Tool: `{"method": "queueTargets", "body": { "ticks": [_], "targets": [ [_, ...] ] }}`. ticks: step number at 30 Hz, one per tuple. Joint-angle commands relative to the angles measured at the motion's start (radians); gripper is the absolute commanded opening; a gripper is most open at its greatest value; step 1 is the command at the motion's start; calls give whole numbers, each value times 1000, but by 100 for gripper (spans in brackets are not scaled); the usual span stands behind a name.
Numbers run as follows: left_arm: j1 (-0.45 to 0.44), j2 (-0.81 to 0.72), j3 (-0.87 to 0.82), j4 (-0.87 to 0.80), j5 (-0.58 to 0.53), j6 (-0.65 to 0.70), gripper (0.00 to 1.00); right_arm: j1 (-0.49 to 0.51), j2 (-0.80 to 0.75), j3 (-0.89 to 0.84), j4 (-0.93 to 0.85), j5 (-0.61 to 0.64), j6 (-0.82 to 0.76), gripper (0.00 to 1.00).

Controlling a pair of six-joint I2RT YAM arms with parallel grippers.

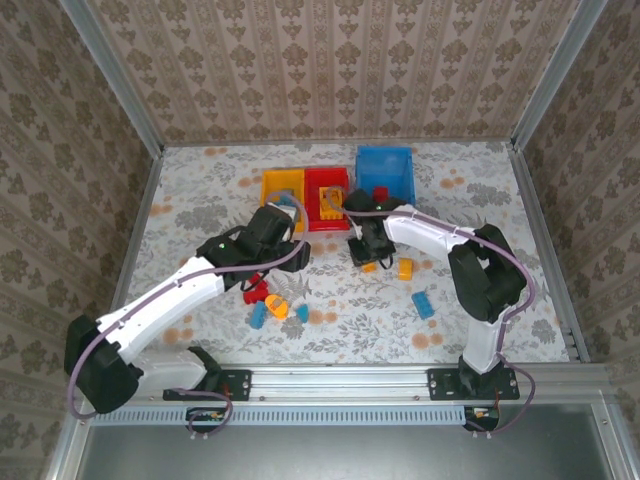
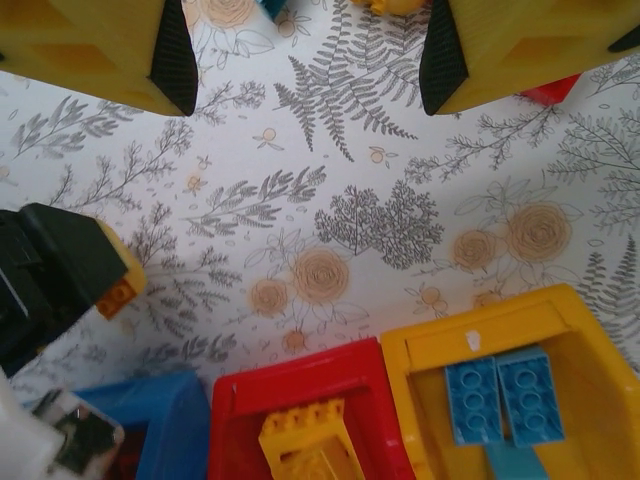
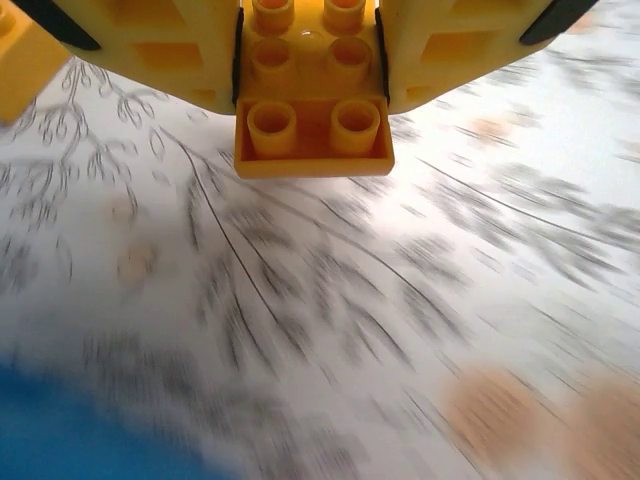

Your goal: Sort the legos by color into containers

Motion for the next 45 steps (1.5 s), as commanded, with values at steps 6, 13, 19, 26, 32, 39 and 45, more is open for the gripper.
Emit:
{"method": "queueTargets", "body": {
  "ticks": [6,13,19,26,32,39,45],
  "targets": [
    [-6,-48,-17,19,-62,-69,63,-10,233,500,-84,-33,89,26],
    [0,-88,-30,0,-73,-77,63,-75,526,931,-151,-67,150,27],
    [0,-99,-64,-38,-52,-62,64,-99,666,1119,-168,-100,174,31],
    [19,-98,-138,-110,-31,-61,66,-98,684,1118,-120,-153,164,47],
    [84,-121,-178,-128,0,-100,67,-83,656,1115,-107,-152,159,54],
    [163,-116,-172,-149,45,-131,66,-67,540,1067,-64,-109,147,54],
    [185,-132,-182,-166,61,-155,65,-44,324,797,77,-63,96,55]
  ]
}}
